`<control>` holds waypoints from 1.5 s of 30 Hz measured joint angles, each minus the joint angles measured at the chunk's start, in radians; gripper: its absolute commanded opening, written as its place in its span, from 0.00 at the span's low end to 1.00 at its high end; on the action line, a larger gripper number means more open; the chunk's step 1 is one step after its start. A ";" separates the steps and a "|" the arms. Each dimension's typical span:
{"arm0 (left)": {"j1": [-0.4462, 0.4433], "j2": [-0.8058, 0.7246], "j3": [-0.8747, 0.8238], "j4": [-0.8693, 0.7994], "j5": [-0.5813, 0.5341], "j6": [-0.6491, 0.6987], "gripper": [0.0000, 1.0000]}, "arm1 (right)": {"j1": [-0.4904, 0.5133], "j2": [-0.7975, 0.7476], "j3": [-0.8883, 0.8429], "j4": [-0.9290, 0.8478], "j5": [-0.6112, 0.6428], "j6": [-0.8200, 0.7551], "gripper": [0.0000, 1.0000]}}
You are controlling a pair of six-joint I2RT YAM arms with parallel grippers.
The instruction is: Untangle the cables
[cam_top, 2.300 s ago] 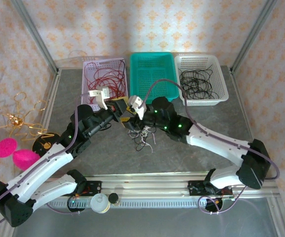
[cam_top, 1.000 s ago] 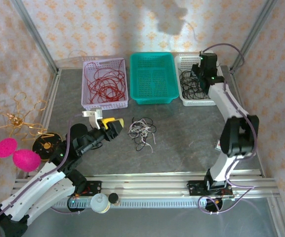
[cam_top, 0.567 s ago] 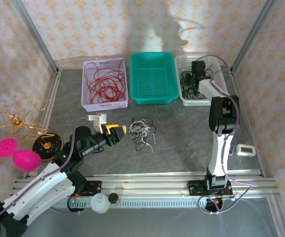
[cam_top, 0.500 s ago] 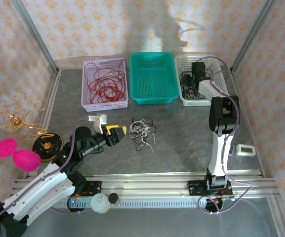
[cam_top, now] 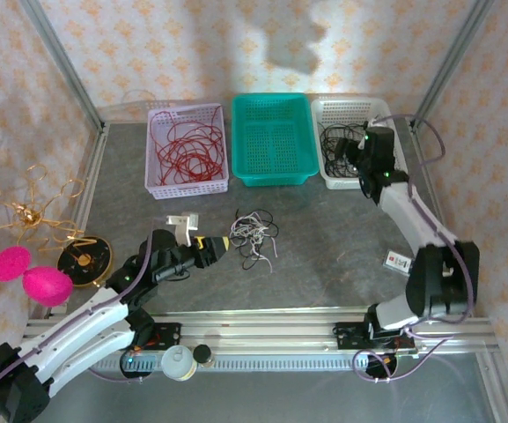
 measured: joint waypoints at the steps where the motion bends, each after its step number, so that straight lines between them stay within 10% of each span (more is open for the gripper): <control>1: 0.000 0.010 -0.005 0.003 -0.001 -0.001 0.58 | 0.030 -0.042 -0.047 0.012 0.000 0.014 0.59; 12: 0.000 0.138 -0.009 0.075 -0.005 -0.005 0.58 | 0.446 -0.152 -0.455 0.155 -0.020 0.249 0.45; 45: -0.013 0.066 -0.009 0.074 -0.006 -0.014 0.61 | 0.508 0.174 -0.595 0.635 -0.125 0.787 0.39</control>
